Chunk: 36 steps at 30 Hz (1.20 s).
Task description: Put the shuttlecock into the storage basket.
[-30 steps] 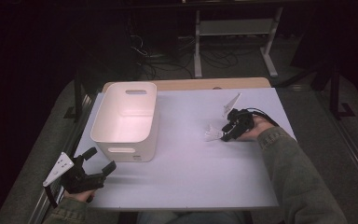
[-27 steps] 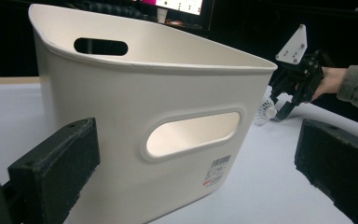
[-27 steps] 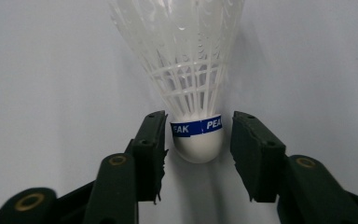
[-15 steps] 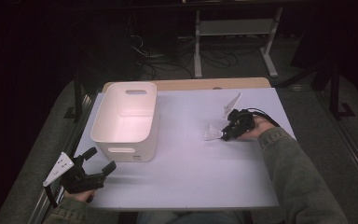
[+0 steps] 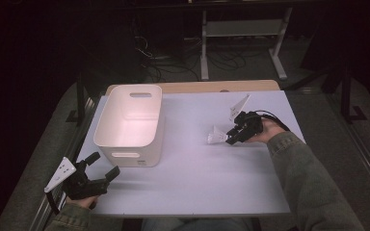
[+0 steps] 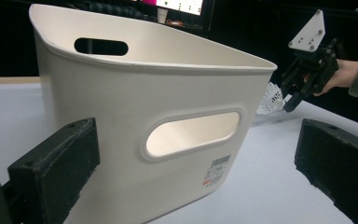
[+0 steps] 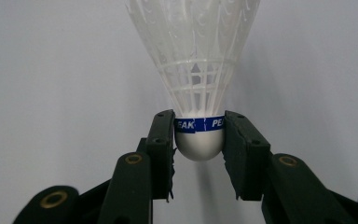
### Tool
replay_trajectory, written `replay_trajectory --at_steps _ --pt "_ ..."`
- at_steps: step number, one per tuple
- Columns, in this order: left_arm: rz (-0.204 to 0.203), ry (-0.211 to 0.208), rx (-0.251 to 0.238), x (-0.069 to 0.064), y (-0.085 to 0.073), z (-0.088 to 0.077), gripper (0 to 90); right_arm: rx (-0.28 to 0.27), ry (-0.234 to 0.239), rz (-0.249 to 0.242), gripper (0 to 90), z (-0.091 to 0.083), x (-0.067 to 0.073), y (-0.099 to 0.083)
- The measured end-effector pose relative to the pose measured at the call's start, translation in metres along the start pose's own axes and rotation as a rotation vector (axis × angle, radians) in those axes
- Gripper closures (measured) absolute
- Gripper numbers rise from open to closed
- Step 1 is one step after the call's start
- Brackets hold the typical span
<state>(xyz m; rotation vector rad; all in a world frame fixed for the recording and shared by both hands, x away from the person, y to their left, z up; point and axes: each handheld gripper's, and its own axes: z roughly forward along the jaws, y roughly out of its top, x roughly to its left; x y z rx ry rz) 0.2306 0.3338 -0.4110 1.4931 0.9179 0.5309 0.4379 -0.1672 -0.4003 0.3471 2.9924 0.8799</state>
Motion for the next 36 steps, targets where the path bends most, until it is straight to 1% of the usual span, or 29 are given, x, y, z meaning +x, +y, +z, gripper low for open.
replay_trajectory --at_steps 1,3,5,12,15,18,19,22,23,25,26,27,30,32,33,36 --pt "0.0 0.0 0.0 0.0 0.0 0.0 0.0 -0.006 -0.003 -0.005 63.6 -0.001 0.001 0.001" --pt "-0.001 0.0 -0.001 0.0 0.0 0.0 0.0 -0.005 0.0 0.012 63.5 -0.003 0.003 0.002" --pt "0.0 0.0 -0.001 0.0 0.0 0.0 0.0 -0.007 0.001 0.003 63.5 -0.005 0.005 0.004" --pt "-0.001 0.002 -0.002 0.0 0.0 0.0 0.0 -0.039 -0.001 -0.002 63.5 -0.015 0.012 0.008" --pt "-0.002 0.002 -0.002 -0.001 0.0 0.0 0.0 -0.055 0.01 0.018 63.5 -0.018 0.015 0.01" --pt "-0.002 0.001 -0.004 -0.001 0.0 0.0 0.0 -0.073 0.002 0.012 63.5 -0.021 0.017 0.012" --pt "-0.002 0.002 -0.004 -0.001 0.0 0.0 0.0 -0.073 0.001 0.025 63.5 -0.023 0.019 0.013" --pt "-0.003 0.003 -0.003 -0.001 0.0 0.0 0.0 -0.087 -0.001 0.041 63.3 -0.026 0.022 0.016" --pt "-0.004 0.003 -0.004 -0.001 0.0 0.0 0.0 -0.093 -0.011 0.045 63.3 -0.027 0.023 0.017" --pt "-0.002 0.002 -0.004 -0.001 0.0 0.0 0.0 -0.114 0.0 0.053 63.4 -0.03 0.025 0.02" --pt "-0.003 0.002 -0.004 -0.001 0.0 0.0 0.0 -0.12 -0.005 0.052 63.4 -0.031 0.027 0.022" --pt "-0.002 0.002 -0.004 -0.001 0.0 0.0 0.0 -0.13 0.002 0.05 63.4 -0.032 0.03 0.025" --pt "-0.004 0.002 -0.005 -0.001 0.0 0.0 0.0 -0.13 0.003 0.058 63.4 -0.033 0.033 0.027" --pt "-0.002 0.001 -0.005 -0.001 0.0 0.0 0.0 -0.134 0.011 0.061 63.4 -0.034 0.034 0.029" --pt "-0.002 0.002 -0.004 -0.001 0.0 0.0 0.0 -0.135 0.005 0.062 63.5 -0.034 0.035 0.029" --pt "-0.003 0.001 -0.004 -0.001 0.0 0.0 0.0 -0.143 0.015 0.078 63.4 -0.034 0.038 0.032"
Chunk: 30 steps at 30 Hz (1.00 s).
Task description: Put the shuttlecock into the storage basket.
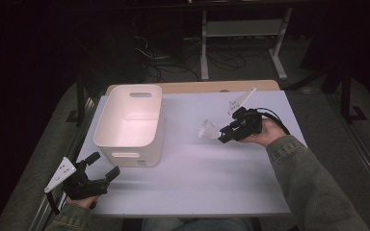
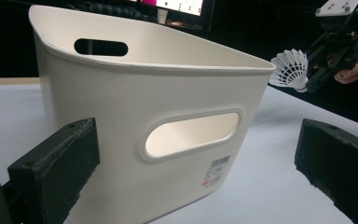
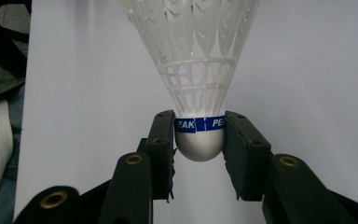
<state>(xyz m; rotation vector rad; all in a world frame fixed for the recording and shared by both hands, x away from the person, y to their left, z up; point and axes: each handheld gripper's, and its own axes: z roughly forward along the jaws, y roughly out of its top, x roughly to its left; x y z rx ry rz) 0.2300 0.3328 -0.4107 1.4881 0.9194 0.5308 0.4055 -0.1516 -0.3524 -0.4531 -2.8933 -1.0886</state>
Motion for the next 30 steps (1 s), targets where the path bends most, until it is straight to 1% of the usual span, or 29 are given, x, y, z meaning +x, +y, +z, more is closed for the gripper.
replay_trajectory --at_steps 1,3,4,5,6,9,11,12,13,14,16,17,18,20,21,22,23,24,26,28,30 --pt "0.002 0.001 0.0 0.0 0.0 0.0 0.0 -0.003 0.01 0.016 63.4 -0.001 0.002 0.001" --pt "0.0 0.002 -0.001 0.0 0.0 0.0 0.0 -0.015 0.009 0.006 63.4 -0.002 0.003 0.003" --pt "0.002 0.003 0.001 0.001 0.0 0.0 0.0 -0.023 0.013 0.012 63.5 -0.003 0.004 0.003" --pt "0.001 0.002 -0.001 0.0 0.0 0.0 0.0 -0.023 0.01 0.018 63.4 -0.003 0.005 0.004" --pt "0.001 0.003 -0.001 0.0 0.0 0.0 0.0 -0.029 0.007 0.013 63.4 -0.004 0.005 0.004" --pt "0.002 0.003 -0.001 0.0 0.0 0.0 0.0 -0.036 0.0 0.028 63.5 -0.005 0.008 0.007" --pt "0.003 0.003 0.0 0.0 0.0 0.0 0.0 -0.046 0.003 0.027 63.4 -0.006 0.01 0.009" --pt "0.005 0.002 0.0 0.0 0.0 0.0 0.0 -0.05 0.007 0.037 63.4 -0.006 0.012 0.01" --pt "0.005 0.001 -0.001 0.0 0.0 0.001 0.0 -0.057 0.009 0.03 63.5 -0.007 0.013 0.011" --pt "0.006 0.0 -0.001 0.0 0.0 0.001 0.0 -0.062 0.012 0.045 63.5 -0.008 0.015 0.013" --pt "0.005 0.0 -0.001 0.0 0.0 0.0 0.0 -0.068 0.014 0.042 63.5 -0.009 0.017 0.015" --pt "0.002 0.0 -0.002 0.0 0.0 0.0 0.0 -0.07 0.006 0.029 63.5 -0.008 0.016 0.016" --pt "0.003 0.0 -0.002 0.0 0.0 0.0 0.0 -0.068 0.009 0.049 63.5 -0.009 0.018 0.018" --pt "0.004 0.0 -0.002 0.0 0.0 0.001 0.0 -0.067 0.005 0.043 63.5 -0.009 0.018 0.019" --pt "0.006 -0.001 -0.002 0.0 0.0 0.001 0.0 -0.068 0.004 0.047 63.5 -0.01 0.018 0.02" --pt "0.006 0.0 -0.002 0.0 0.0 0.001 0.0 -0.073 0.003 0.036 63.5 -0.01 0.018 0.021" --pt "0.007 0.0 -0.002 0.0 0.0 0.001 0.0 -0.071 0.005 0.049 63.5 -0.011 0.019 0.022" --pt "0.007 0.0 -0.002 0.0 0.0 0.001 0.0 -0.074 0.003 0.042 63.5 -0.011 0.019 0.024" --pt "0.006 0.0 -0.002 0.0 0.0 0.001 0.0 -0.081 0.011 0.042 63.5 -0.012 0.02 0.027" --pt "0.007 0.0 -0.001 0.0 0.0 0.001 0.0 -0.08 0.005 0.033 63.5 -0.013 0.021 0.031" --pt "0.007 -0.001 -0.001 0.0 0.0 0.001 0.0 -0.085 0.007 0.037 63.5 -0.013 0.021 0.035"
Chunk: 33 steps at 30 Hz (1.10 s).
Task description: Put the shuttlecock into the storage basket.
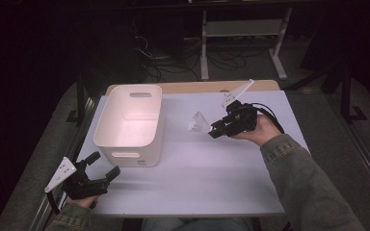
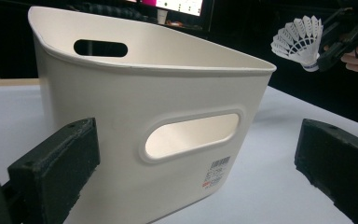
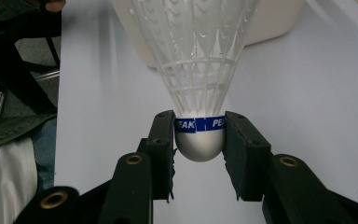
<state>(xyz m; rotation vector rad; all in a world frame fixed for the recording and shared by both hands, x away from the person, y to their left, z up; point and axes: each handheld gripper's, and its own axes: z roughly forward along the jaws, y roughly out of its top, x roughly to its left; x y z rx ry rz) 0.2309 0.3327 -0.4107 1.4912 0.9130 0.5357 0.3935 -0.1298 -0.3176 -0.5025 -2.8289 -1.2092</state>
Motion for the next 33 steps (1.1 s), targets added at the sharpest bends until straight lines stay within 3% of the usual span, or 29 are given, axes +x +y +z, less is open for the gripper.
replay_trajectory --at_steps 4,14,33 --pt "-0.002 -0.001 -0.002 0.0 0.0 0.0 0.0 0.006 -0.001 0.014 63.5 0.001 0.002 0.007" --pt "-0.004 0.001 0.0 0.0 0.0 0.0 0.0 -0.005 -0.001 -0.032 63.6 0.002 0.008 0.026" --pt "-0.001 -0.005 0.0 0.0 0.0 0.0 0.0 -0.071 0.029 -0.027 63.6 0.015 0.015 0.049"
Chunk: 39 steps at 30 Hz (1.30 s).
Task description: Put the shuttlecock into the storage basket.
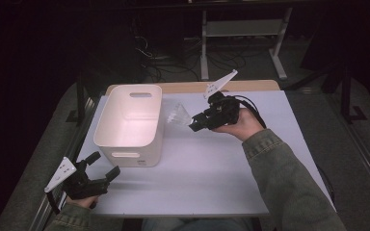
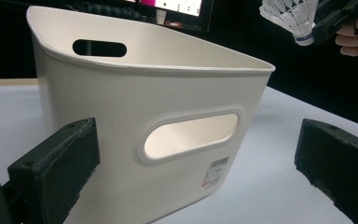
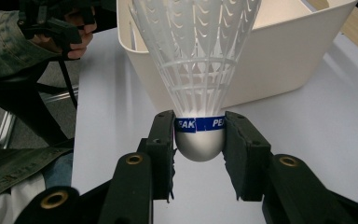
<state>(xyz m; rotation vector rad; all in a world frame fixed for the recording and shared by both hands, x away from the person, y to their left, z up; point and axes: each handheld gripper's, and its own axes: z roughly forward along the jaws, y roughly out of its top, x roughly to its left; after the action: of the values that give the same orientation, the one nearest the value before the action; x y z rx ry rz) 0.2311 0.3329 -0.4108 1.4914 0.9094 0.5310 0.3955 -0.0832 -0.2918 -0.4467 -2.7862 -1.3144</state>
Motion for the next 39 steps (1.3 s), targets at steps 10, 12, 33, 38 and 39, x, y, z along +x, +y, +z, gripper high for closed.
replay_trajectory --at_steps 10,12,33,38,39 --pt "0.001 -0.001 -0.001 0.0 0.0 0.0 0.0 0.003 0.009 -0.009 63.6 0.007 0.004 0.012" --pt "-0.002 0.0 -0.002 0.0 0.0 0.0 0.0 0.005 0.008 -0.011 63.5 0.009 0.005 0.015" --pt "0.003 -0.003 0.002 0.0 0.0 0.0 0.0 0.011 0.02 -0.038 63.6 0.022 0.006 0.042" --pt "0.011 0.0 0.008 0.001 0.0 0.0 0.0 0.008 0.02 -0.048 63.6 0.025 0.006 0.046" --pt "0.012 0.001 0.008 0.001 0.0 0.0 0.0 0.012 0.02 -0.051 63.6 0.025 0.006 0.047"
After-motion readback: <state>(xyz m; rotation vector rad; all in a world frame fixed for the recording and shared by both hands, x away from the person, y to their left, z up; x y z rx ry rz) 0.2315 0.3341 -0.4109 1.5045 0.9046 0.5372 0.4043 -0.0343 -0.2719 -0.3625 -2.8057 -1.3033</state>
